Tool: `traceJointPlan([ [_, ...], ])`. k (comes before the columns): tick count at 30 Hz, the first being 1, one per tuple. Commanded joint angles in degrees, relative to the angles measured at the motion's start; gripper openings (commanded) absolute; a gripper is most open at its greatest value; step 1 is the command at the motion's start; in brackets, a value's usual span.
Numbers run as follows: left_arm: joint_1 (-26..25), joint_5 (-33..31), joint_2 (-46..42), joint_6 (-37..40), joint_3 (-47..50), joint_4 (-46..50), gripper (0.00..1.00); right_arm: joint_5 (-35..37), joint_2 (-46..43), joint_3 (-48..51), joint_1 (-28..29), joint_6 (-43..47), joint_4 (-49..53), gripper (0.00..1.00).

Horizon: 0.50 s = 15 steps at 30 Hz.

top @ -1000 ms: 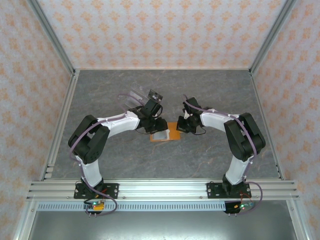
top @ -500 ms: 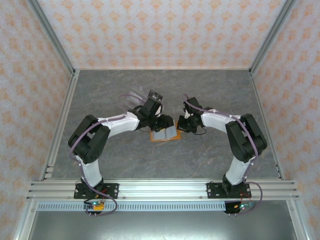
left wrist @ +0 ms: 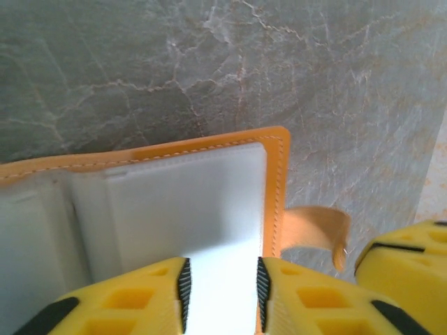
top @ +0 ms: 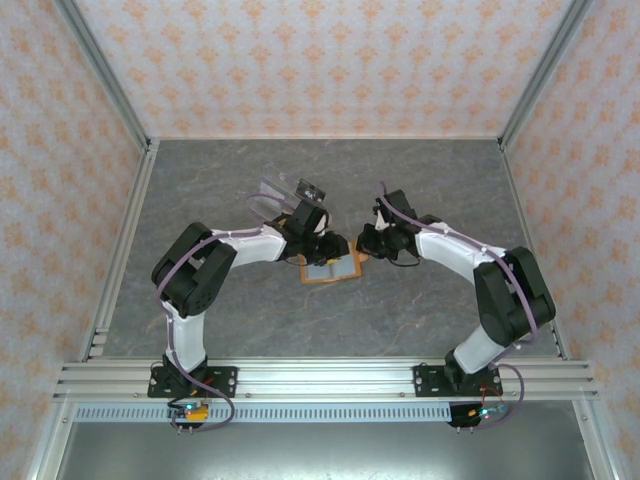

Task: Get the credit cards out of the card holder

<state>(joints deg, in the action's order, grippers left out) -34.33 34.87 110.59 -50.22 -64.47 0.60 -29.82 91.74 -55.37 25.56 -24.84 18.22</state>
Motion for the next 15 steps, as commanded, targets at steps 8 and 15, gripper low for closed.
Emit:
traceJointPlan([
  [8, 1.7, -7.4, -8.4, 2.5, 2.7, 8.4, 0.21, -2.5, 7.6, -4.0, 2.6, 1.3, 1.5, 0.15],
  [15, 3.7, -14.7, -12.2, 2.6, 5.2, 17.2, 0.36, 1.0, 10.0, -4.9, 2.6, 1.9, 3.7, 0.19],
])
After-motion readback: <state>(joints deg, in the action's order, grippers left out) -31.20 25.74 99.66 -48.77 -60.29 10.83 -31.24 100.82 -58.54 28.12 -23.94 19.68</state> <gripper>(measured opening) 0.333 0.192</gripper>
